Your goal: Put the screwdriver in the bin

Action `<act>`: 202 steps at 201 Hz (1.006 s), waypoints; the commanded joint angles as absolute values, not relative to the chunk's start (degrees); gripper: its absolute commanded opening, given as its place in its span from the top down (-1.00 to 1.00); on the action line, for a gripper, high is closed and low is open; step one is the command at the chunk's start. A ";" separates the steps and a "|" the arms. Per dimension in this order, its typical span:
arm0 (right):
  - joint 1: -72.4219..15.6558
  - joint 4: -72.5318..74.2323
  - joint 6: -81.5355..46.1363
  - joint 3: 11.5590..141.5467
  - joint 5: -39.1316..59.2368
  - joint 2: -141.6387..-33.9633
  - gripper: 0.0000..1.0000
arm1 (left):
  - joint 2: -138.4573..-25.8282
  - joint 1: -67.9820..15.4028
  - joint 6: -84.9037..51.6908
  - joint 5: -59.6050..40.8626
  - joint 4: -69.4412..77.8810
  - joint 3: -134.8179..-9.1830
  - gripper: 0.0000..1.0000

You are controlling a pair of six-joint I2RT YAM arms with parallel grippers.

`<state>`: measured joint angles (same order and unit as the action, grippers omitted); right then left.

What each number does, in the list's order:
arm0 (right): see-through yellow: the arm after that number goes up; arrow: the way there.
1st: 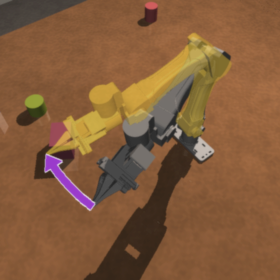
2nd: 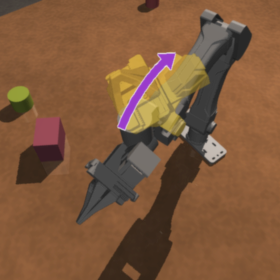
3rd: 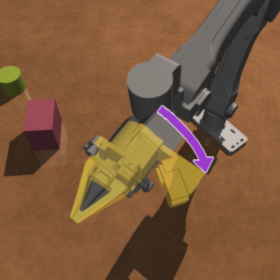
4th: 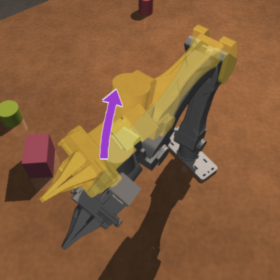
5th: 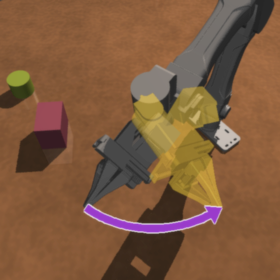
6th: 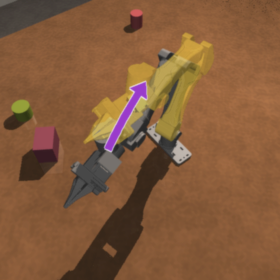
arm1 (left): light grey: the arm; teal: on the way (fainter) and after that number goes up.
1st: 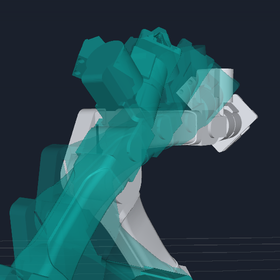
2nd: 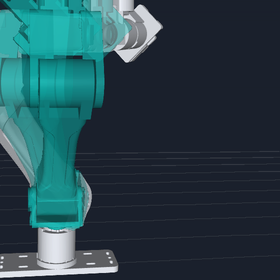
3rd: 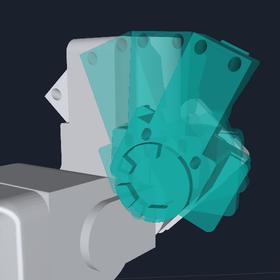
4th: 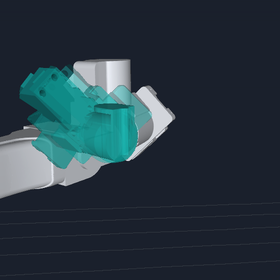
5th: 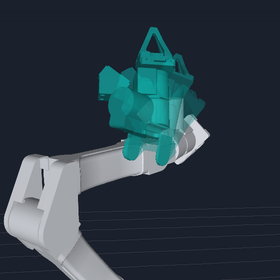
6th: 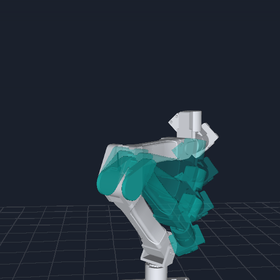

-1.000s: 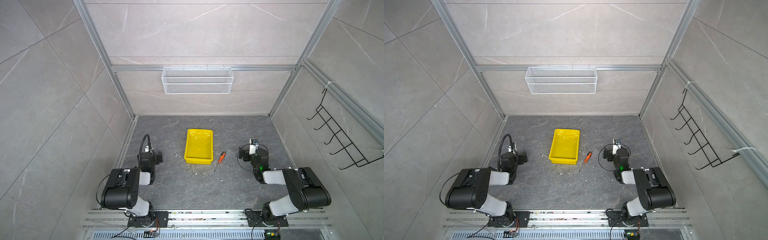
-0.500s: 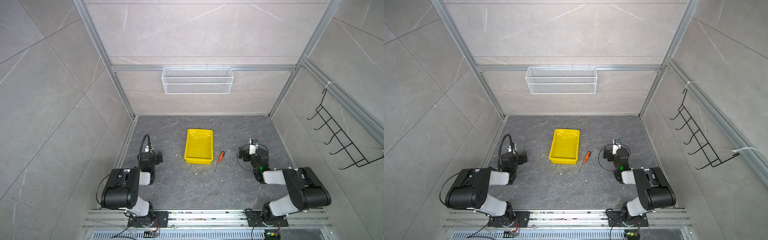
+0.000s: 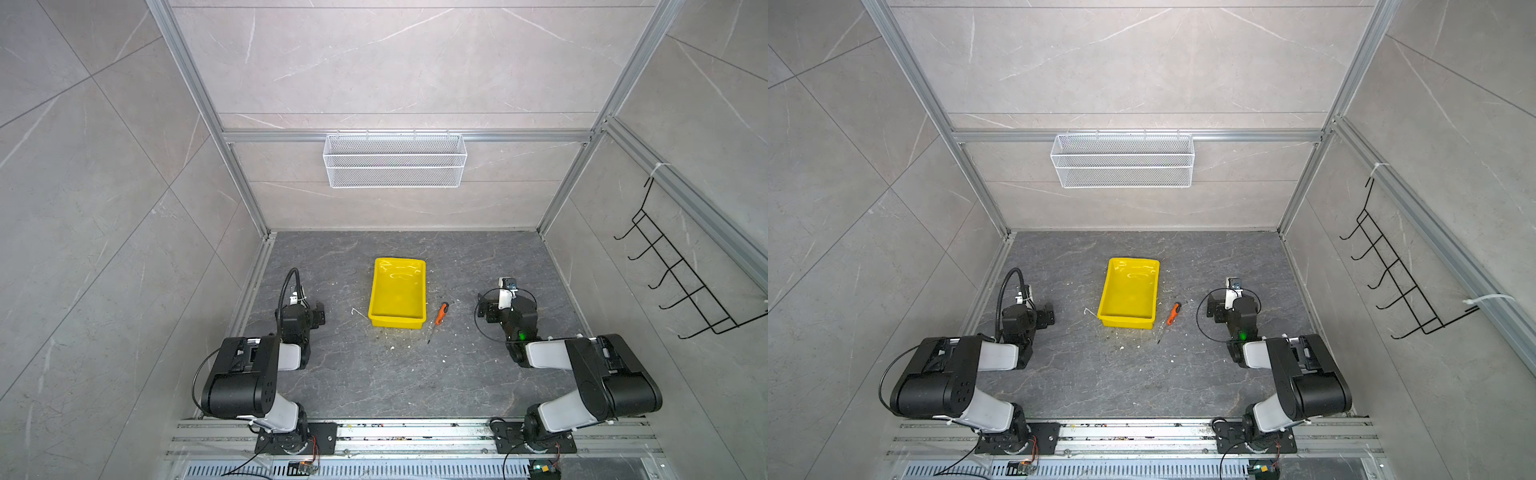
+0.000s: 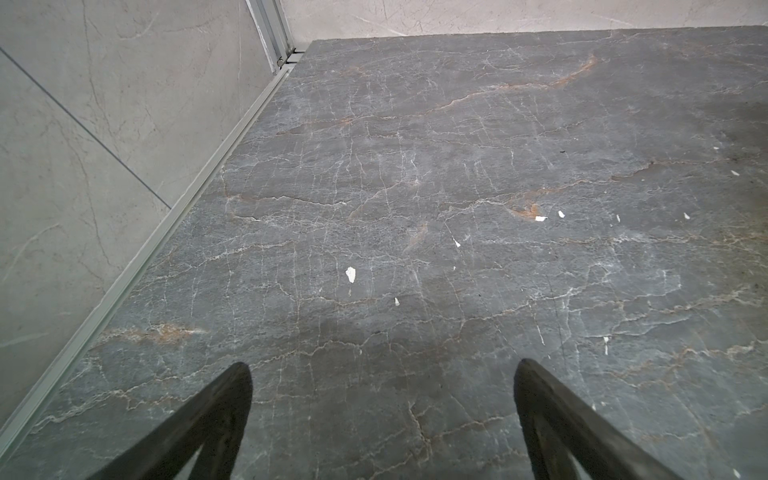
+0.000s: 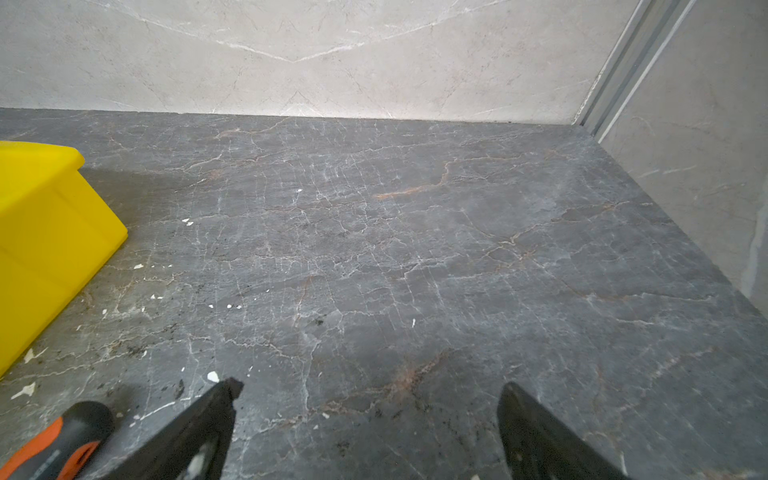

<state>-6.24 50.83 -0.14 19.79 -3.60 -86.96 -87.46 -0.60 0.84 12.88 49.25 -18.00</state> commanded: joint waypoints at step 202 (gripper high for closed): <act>-6.24 50.80 1.17 20.38 -3.12 -86.86 -0.99 | -85.19 -0.26 1.08 9.86 51.96 -18.38 -1.00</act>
<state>-6.24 50.83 -0.14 19.79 -3.60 -86.96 -87.37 -0.34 0.82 11.75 49.17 -18.09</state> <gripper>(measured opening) 0.992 0.998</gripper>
